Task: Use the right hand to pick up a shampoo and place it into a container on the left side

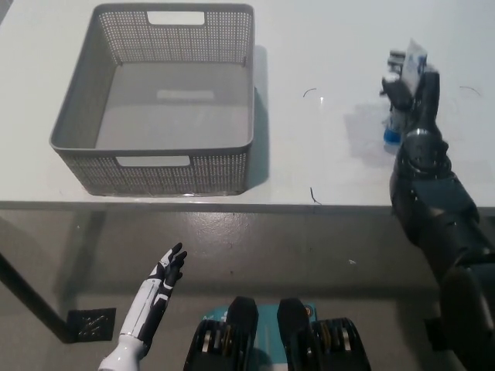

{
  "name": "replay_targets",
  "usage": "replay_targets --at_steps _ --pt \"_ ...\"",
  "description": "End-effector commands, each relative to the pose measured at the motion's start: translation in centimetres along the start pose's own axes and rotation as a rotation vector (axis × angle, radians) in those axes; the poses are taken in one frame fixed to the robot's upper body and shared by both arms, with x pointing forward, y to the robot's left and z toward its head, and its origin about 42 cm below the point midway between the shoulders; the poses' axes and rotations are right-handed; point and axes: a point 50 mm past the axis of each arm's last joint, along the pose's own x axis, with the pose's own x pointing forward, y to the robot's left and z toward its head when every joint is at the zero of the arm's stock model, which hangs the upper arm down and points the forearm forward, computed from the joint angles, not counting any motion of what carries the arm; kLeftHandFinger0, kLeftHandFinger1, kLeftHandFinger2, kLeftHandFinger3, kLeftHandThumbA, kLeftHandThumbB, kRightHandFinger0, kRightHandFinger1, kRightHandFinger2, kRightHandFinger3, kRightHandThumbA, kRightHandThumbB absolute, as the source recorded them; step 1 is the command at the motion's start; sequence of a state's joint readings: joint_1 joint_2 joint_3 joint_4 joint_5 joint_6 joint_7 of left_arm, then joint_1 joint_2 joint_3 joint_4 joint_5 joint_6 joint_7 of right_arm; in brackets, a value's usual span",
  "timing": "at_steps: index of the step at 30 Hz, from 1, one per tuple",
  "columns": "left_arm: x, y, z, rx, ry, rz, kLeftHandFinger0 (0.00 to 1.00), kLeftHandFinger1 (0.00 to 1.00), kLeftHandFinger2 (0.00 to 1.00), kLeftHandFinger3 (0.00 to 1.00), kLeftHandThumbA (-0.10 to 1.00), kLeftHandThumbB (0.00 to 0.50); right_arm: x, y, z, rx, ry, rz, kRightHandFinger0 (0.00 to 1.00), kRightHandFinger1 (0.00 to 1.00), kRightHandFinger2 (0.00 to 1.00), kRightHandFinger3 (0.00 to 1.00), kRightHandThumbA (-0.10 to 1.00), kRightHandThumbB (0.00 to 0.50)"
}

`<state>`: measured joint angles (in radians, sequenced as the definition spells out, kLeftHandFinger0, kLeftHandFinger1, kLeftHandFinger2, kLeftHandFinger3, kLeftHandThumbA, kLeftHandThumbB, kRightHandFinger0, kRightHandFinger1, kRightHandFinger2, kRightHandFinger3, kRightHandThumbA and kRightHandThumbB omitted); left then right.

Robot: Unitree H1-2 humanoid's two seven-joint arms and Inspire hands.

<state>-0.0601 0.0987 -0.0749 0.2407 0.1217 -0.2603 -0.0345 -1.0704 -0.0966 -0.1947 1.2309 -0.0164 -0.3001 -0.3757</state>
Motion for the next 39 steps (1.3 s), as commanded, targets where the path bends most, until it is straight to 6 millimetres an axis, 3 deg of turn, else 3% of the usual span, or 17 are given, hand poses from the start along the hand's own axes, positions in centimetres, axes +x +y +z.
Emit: replay_targets --at_steps 1,3,4,6,7,13,15,16,19,22,25,26,27,29,32,36,39 --pt "0.8 0.5 1.5 0.020 -0.082 0.007 1.00 1.00 1.00 1.00 1.00 0.107 1.4 3.1 9.4 0.100 -0.284 0.047 0.00 0.20 0.55 0.51 -0.10 0.157" --pt "0.8 0.6 1.5 0.019 -0.083 0.004 1.00 1.00 1.00 1.00 1.00 0.102 1.1 4.0 11.3 0.149 -0.315 0.066 0.00 0.21 0.59 0.56 -0.10 0.131" --pt "0.8 0.6 1.5 0.019 -0.079 0.004 1.00 1.00 1.00 1.00 1.00 0.102 0.7 4.8 12.7 0.141 -0.360 0.079 0.00 0.23 0.65 0.64 -0.10 0.111" --pt "0.8 0.6 1.5 0.024 -0.079 0.002 1.00 1.00 1.00 1.00 1.00 0.103 0.3 5.7 14.3 0.156 -0.384 0.095 0.00 0.24 0.66 0.69 -0.10 0.157" --pt "0.8 0.6 1.5 0.027 -0.078 0.002 1.00 1.00 1.00 1.00 1.00 0.103 -0.2 6.8 15.8 0.209 -0.387 0.124 0.00 0.22 0.64 0.68 -0.10 0.146" --pt "1.1 0.6 1.6 0.021 -0.074 0.002 1.00 1.00 1.00 1.00 1.00 0.113 -2.1 10.6 19.1 0.175 -0.479 0.195 0.00 0.18 0.52 0.65 -0.10 0.138" --pt "1.2 0.5 1.3 0.009 -0.074 -0.006 1.00 1.00 1.00 1.00 1.00 0.129 -3.7 13.6 20.2 0.222 -0.489 0.276 0.00 0.18 0.58 0.71 -0.10 0.112" --pt "1.2 0.5 1.3 0.009 -0.074 -0.006 1.00 1.00 1.00 1.00 1.00 0.128 -3.8 13.7 20.2 0.223 -0.488 0.279 0.00 0.19 0.60 0.72 -0.10 0.117" --pt "1.3 0.1 1.2 0.012 -0.061 -0.020 1.00 1.00 1.00 1.00 1.00 0.142 -5.6 16.7 20.9 0.217 -0.473 0.319 0.00 0.23 0.67 0.75 -0.10 0.143" --pt "1.2 -0.1 1.3 0.033 -0.063 -0.035 1.00 1.00 1.00 1.00 1.00 0.119 -7.5 19.6 20.8 0.165 -0.470 0.361 0.00 0.20 0.63 0.73 -0.10 0.140" --pt "1.1 -0.3 1.1 0.051 -0.063 -0.051 1.00 1.00 1.00 1.00 1.00 0.159 -9.2 22.0 20.1 0.142 -0.453 0.420 0.00 0.20 0.67 0.79 -0.10 0.128" --pt "1.1 -0.3 1.1 0.052 -0.063 -0.052 1.00 1.00 1.00 1.00 1.00 0.160 -9.2 22.0 20.1 0.142 -0.454 0.419 0.00 0.20 0.60 0.71 -0.10 0.198" --pt "1.1 -0.4 1.2 0.047 -0.057 -0.057 1.00 1.00 1.00 1.00 1.00 0.217 -10.1 23.3 19.4 0.122 -0.449 0.444 0.00 0.12 0.57 0.68 -0.10 0.140" --pt "1.2 -0.5 1.3 0.044 -0.060 -0.056 1.00 1.00 1.00 1.00 1.00 0.234 -11.2 24.5 18.7 0.108 -0.425 0.461 0.00 0.12 0.58 0.65 -0.10 0.135" --pt "1.3 -0.5 1.5 0.046 -0.065 -0.059 1.00 1.00 1.00 1.00 1.00 0.222 -12.0 25.4 17.9 0.102 -0.403 0.480 0.00 0.17 0.68 0.71 -0.10 0.142" --pt "1.5 -0.5 1.5 0.056 -0.079 -0.071 1.00 1.00 1.00 1.00 1.00 0.238 -12.6 26.0 15.7 0.060 -0.368 0.498 0.00 0.25 0.71 0.77 -0.10 0.144" --pt "1.5 -0.4 1.6 0.063 -0.080 -0.075 1.00 1.00 1.00 1.00 1.00 0.227 -12.9 26.0 13.8 0.071 -0.320 0.511 0.00 0.28 0.73 0.76 -0.10 0.149"
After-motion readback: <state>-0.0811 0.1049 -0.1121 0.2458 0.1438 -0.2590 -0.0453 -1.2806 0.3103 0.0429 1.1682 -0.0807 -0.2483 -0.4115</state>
